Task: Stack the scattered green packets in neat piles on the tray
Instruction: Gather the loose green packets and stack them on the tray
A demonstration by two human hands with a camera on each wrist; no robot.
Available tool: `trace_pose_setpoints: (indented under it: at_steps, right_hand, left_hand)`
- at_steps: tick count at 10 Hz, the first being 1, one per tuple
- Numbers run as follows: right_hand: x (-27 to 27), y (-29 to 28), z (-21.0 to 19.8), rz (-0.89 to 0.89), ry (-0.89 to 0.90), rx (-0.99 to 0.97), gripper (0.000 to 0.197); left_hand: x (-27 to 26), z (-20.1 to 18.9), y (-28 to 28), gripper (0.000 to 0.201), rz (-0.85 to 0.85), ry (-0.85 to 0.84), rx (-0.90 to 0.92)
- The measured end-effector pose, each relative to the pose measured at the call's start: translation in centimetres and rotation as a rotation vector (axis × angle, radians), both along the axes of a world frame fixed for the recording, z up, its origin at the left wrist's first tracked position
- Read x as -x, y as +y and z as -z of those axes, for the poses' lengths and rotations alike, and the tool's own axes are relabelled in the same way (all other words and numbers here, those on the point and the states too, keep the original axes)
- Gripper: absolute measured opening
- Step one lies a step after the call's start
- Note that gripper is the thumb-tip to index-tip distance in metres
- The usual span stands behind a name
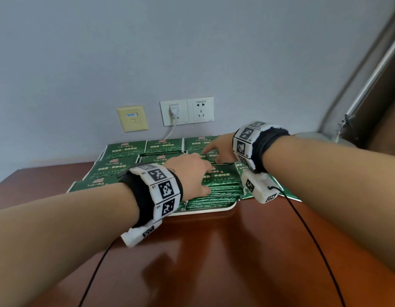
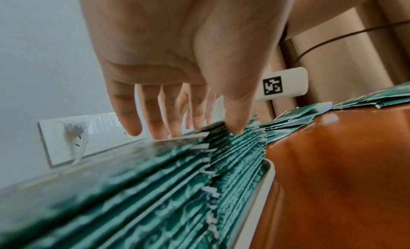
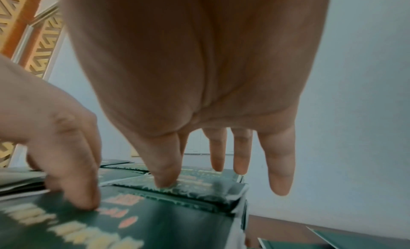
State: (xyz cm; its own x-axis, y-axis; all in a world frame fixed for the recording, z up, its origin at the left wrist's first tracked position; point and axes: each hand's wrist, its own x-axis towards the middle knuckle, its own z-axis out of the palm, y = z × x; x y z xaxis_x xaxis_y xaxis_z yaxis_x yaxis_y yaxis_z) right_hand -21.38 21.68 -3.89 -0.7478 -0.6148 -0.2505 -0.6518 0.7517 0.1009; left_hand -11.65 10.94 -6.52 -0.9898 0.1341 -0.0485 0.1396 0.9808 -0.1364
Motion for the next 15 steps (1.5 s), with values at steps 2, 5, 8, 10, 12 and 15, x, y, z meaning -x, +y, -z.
trace_pose_setpoints:
  at_steps: [2,5,8,10,12,15]
  right_hand:
    - [-1.8,3.6,-0.2,0.043,0.027,-0.011,0.056]
    - [-6.2,14.0,2.1,0.357,0.022,-0.129,0.047]
    - [-8.8,18.2,6.9,0.410,-0.040,-0.170,0.039]
    - [-7.3,16.2,8.0,0.369,-0.042,-0.075,0.042]
    - [-6.7,15.8,8.0,0.316,-0.033,-0.030,0.035]
    - [-7.9,16.3,7.2,0.407,-0.095,0.002,0.050]
  left_hand:
    - [-0.7,-0.3,0.7,0.055,-0.007,0.051,0.013]
    - [-3.4,1.8,9.8,0.037,0.274,0.011,-0.119]
    - [-1.1,6.9,16.8,0.046,0.025,-0.243,0.022]
    - [0.8,7.6,17.8,0.056,-0.161,-0.141,0.091]
    - [1.2,6.1,16.4,0.050,-0.075,-0.313,0.180]
    - [-1.3,6.1,16.0,0.016,0.015,-0.351,0.066]
